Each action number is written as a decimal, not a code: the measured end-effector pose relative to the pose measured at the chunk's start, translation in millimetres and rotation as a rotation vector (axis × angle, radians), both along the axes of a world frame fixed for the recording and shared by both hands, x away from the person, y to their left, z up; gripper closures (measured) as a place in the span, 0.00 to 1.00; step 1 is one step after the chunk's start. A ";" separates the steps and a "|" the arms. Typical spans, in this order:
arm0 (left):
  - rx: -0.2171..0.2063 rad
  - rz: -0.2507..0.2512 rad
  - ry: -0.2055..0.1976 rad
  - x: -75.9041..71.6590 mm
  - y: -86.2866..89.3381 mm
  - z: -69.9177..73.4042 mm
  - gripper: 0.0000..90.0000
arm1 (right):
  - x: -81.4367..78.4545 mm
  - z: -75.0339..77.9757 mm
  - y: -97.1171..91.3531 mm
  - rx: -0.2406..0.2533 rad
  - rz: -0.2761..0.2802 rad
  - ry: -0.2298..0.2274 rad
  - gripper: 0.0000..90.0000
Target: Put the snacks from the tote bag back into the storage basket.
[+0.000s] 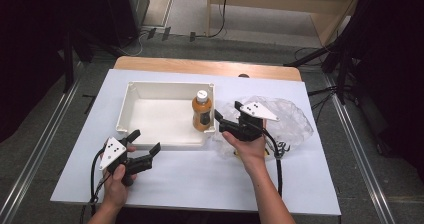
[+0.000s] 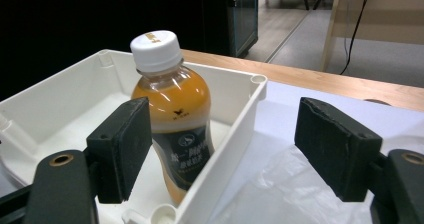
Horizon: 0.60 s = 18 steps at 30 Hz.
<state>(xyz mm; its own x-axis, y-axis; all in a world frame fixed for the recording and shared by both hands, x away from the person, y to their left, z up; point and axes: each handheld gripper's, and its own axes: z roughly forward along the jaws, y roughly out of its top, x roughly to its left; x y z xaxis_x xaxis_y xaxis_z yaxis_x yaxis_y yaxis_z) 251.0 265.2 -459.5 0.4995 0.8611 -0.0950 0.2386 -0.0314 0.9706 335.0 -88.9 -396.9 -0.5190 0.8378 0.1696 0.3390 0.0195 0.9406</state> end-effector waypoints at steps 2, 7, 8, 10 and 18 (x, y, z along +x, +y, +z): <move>0.002 0.002 0.001 0.0 -0.4 0.0 0.16 | -1.9 -1.4 -4.1 -0.001 -0.006 -0.001 0.26; 0.007 0.003 0.000 -0.1 -1.0 -0.1 0.15 | -6.9 -4.1 -12.7 0.005 -0.015 0.002 0.26; 0.006 0.003 0.001 -0.1 -0.9 -0.1 0.15 | -7.7 -4.6 -14.4 0.005 -0.018 -0.001 0.26; 0.006 0.004 0.001 -0.1 -1.0 -0.1 0.15 | -9.8 -5.5 -17.9 0.008 -0.020 0.000 0.26; 0.009 0.008 0.002 -0.2 -1.7 -0.3 0.15 | -17.0 -8.7 -30.1 0.005 -0.034 -0.006 0.26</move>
